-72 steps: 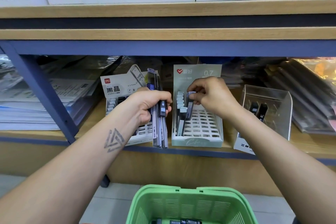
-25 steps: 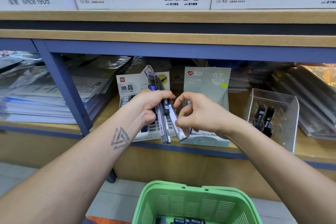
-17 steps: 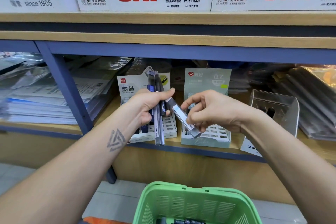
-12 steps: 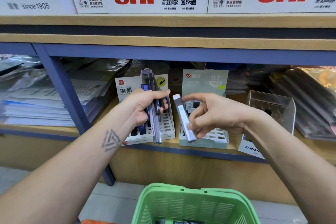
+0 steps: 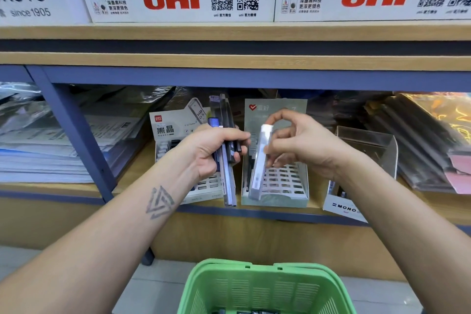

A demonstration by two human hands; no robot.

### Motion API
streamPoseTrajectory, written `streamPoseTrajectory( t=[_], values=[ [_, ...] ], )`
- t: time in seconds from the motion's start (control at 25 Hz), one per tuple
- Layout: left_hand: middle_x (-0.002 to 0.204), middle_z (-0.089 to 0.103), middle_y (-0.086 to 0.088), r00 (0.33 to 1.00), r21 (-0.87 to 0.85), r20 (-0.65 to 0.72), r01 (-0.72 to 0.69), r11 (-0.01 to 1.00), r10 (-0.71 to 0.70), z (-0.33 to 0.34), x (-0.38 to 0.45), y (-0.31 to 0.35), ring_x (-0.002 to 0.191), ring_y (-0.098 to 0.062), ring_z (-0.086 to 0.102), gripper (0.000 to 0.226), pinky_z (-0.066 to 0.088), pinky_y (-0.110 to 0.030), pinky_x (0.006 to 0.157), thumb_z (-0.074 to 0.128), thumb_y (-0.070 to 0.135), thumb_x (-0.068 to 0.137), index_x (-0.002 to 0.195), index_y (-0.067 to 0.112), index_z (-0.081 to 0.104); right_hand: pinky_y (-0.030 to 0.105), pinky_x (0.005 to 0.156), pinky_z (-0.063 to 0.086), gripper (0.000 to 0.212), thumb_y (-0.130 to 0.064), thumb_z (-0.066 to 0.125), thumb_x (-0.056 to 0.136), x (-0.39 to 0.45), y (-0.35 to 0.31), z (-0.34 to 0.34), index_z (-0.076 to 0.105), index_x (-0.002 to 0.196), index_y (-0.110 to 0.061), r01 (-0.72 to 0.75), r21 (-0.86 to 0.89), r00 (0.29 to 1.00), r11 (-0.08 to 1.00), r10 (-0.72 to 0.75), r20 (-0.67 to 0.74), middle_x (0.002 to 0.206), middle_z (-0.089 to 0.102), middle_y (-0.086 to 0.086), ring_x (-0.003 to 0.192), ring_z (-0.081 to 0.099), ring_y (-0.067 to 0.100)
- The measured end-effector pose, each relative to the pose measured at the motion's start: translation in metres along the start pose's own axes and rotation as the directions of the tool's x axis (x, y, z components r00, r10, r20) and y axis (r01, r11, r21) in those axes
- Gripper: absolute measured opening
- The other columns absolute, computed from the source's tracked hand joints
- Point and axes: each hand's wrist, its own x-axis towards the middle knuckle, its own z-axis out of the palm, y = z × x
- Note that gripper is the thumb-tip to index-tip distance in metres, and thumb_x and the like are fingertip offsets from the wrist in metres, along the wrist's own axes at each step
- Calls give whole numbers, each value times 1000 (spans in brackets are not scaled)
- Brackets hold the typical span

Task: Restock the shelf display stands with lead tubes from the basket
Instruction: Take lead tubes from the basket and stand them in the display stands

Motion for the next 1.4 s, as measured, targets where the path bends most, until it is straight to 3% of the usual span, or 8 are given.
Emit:
streamPoseTrajectory(
  t=[0.08, 0.2, 0.36, 0.44, 0.52, 0.8, 1.08, 1.4],
  values=[
    [70, 65, -14, 999, -4, -46, 22, 1000, -22, -2, 3, 2, 51, -16, 61, 13, 45, -18, 38, 65, -6, 88, 76, 0, 63, 37, 62, 59, 30, 3, 67, 86, 4, 2, -15, 56, 113, -6, 17, -86, 988, 996, -29, -149, 83, 75, 21, 70, 73, 34],
    [68, 65, -13, 995, 7, -85, 51, 999, -50, -2, 6, 2, 48, -15, 61, 14, 46, -17, 38, 64, -6, 88, 75, -1, 63, 41, 67, 62, 13, -6, 69, 87, 15, 11, -36, 63, 98, -9, 18, -402, 933, 915, -160, -321, 81, 73, 15, 71, 74, 31],
    [78, 68, -15, 998, 88, -1, 59, 994, -59, 6, 10, 0, 53, -15, 60, 39, 46, -16, 39, 63, -6, 90, 52, 3, 70, 33, 77, 56, 9, -17, 74, 89, 34, 34, -45, 72, 97, -15, 26, -721, 852, 692, -393, -346, 91, 71, -1, 85, 68, 19],
    [87, 69, -18, 998, 100, 25, 57, 993, -60, 10, 14, -1, 56, -16, 58, 47, 46, -16, 39, 62, -7, 90, 45, 6, 69, 34, 81, 56, 14, -18, 73, 90, 42, 44, -42, 74, 103, -14, 75, -737, 830, 671, -452, -327, 98, 73, 0, 88, 68, 19],
    [91, 69, -21, 998, 85, 16, 57, 995, -59, 11, 17, 0, 57, -18, 59, 35, 46, -17, 38, 64, -9, 88, 55, 3, 67, 30, 81, 55, 14, -17, 73, 91, 49, 51, -38, 74, 105, -15, 102, -726, 834, 680, -456, -310, 100, 74, -1, 88, 69, 17],
    [80, 68, -17, 997, 56, 7, 79, 995, -80, 9, 21, 0, 51, -16, 61, 13, 47, -17, 39, 63, -6, 89, 77, -1, 63, 33, 82, 55, 8, -14, 76, 88, 53, 51, -35, 76, 97, -15, 83, -699, 885, 710, -375, -276, 93, 73, -3, 87, 67, 15],
    [73, 66, -14, 997, 54, -2, 83, 995, -83, 5, 20, 1, 50, -15, 62, 13, 46, -18, 38, 63, -5, 90, 78, 0, 63, 36, 94, 55, 22, -13, 65, 95, 68, 76, -28, 75, 113, -20, 12, -756, 914, 654, -313, -257, 114, 74, 1, 105, 67, 22],
    [60, 58, -8, 996, 4, -21, 87, 996, -87, 7, 15, -1, 47, -16, 60, 20, 45, -18, 38, 65, -3, 90, 72, 4, 59, 41, 92, 56, 41, -6, 58, 90, 61, 70, -23, 65, 127, -22, -62, -831, 948, 553, -228, -222, 130, 63, 7, 112, 63, 29]
  ],
)
